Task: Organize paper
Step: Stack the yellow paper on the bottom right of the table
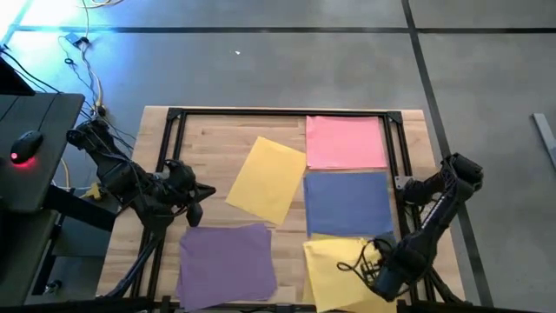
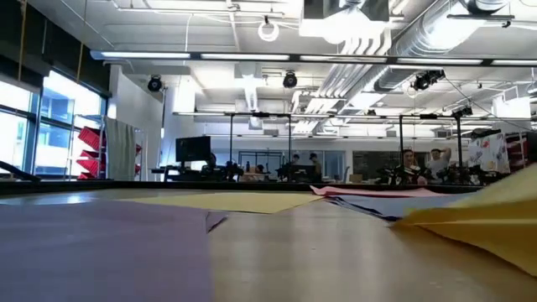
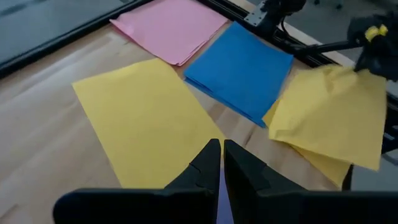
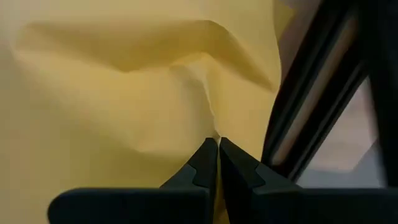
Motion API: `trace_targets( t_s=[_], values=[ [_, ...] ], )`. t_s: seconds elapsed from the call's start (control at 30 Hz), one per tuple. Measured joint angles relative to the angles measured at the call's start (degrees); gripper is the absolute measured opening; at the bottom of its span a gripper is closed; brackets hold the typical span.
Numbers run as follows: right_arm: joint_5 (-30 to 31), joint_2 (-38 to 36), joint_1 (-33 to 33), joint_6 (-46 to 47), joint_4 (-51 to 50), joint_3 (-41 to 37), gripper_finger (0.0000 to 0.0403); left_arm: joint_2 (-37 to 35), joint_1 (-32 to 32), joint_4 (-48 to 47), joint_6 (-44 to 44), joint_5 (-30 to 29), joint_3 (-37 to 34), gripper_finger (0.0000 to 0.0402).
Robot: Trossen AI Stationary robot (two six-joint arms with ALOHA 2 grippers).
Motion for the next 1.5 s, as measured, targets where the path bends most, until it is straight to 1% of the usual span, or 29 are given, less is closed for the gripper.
trace_targets(
  t_s=[0.13, 0.27, 0.33, 0.57, 0.63, 0.77, 0.9, 1.1, 1.3, 1.5],
  values=[
    [-1.51, -0.02, 1.5, 0.09, 0.29, 0.02, 0.0, 0.13, 0.37, 0.01, -0.3, 0.15, 0.0, 0.0],
    [-3.36, 0.55, 2.22, 0.49, -3.02, 0.02, 0.0, 0.35, 0.37, 0.02, -0.66, -0.7, 0.0, 0.0],
    [-3.34, 0.87, 2.12, 0.65, -4.07, 0.02, 0.0, 0.62, 0.35, 0.0, -0.9, -1.35, 0.02, 0.0],
    [-1.9, 1.77, -0.55, 0.65, -4.41, 0.37, 0.0, 1.99, 0.35, 0.68, -2.25, -1.96, 0.02, 0.0],
    [-1.5, 1.77, -1.15, 0.65, -4.34, 1.74, 0.0, 2.27, 0.35, 1.52, -2.23, -1.56, 0.02, 0.0],
    [-2.62, 1.77, -2.03, 1.53, -4.13, 4.97, 0.0, 2.18, 0.35, 2.61, -1.68, -1.97, 0.02, 0.0],
    [-2.35, 1.75, -2.95, 1.95, -5.19, 5.76, 0.0, 2.21, 0.35, 3.08, -0.79, -2.25, 0.02, 0.0],
    [-2.72, 1.73, -4.69, 2.18, -6.54, 1.89, 0.0, 2.19, 0.35, 3.1, -0.73, -2.24, 0.02, 0.0],
    [-3.04, 2.46, -5.58, 2.17, -1.97, -1.75, 0.0, 2.19, 0.35, 3.08, -0.68, -1.77, 0.02, 0.0],
    [-3.02, 4.98, -5.51, 2.25, 1.9, -4.08, 0.0, 2.19, 0.35, 3.17, -0.7, -0.72, 0.02, 0.0]
  ],
)
